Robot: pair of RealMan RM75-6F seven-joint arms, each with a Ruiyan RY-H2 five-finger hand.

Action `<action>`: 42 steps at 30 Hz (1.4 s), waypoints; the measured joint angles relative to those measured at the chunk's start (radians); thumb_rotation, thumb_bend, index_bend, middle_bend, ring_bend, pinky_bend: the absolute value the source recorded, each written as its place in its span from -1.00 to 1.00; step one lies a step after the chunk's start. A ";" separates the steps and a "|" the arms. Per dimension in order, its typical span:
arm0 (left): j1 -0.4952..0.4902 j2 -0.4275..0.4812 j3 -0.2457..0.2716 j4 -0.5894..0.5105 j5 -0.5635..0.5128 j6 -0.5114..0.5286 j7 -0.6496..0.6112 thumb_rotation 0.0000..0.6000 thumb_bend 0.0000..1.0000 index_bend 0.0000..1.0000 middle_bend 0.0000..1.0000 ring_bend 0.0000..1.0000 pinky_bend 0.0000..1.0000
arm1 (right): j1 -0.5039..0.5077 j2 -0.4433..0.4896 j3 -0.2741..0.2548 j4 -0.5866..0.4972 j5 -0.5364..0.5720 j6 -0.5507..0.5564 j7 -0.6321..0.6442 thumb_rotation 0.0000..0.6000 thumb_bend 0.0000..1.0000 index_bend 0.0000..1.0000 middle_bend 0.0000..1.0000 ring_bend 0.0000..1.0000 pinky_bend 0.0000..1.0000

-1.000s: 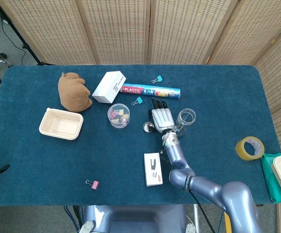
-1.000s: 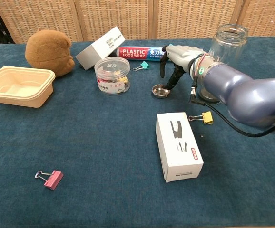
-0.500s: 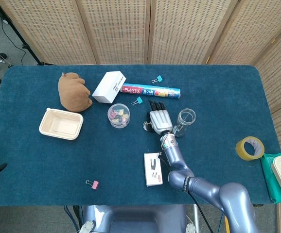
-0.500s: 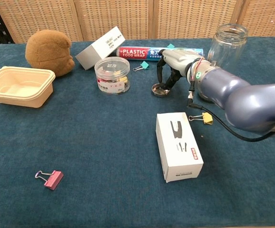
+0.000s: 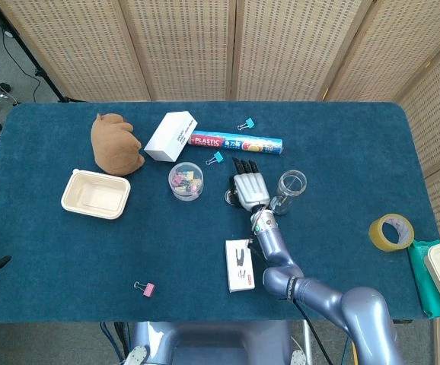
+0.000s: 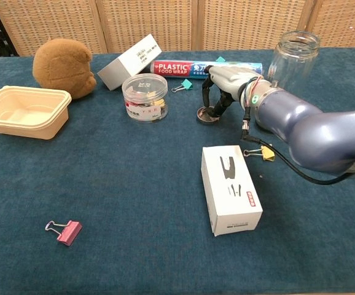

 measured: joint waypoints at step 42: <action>0.005 0.005 0.014 -0.013 0.030 0.014 0.001 1.00 -1.00 -1.00 -1.00 -1.00 -1.00 | -0.101 0.502 0.089 -0.813 0.007 0.306 -0.287 1.00 0.08 0.31 -1.00 -1.00 -1.00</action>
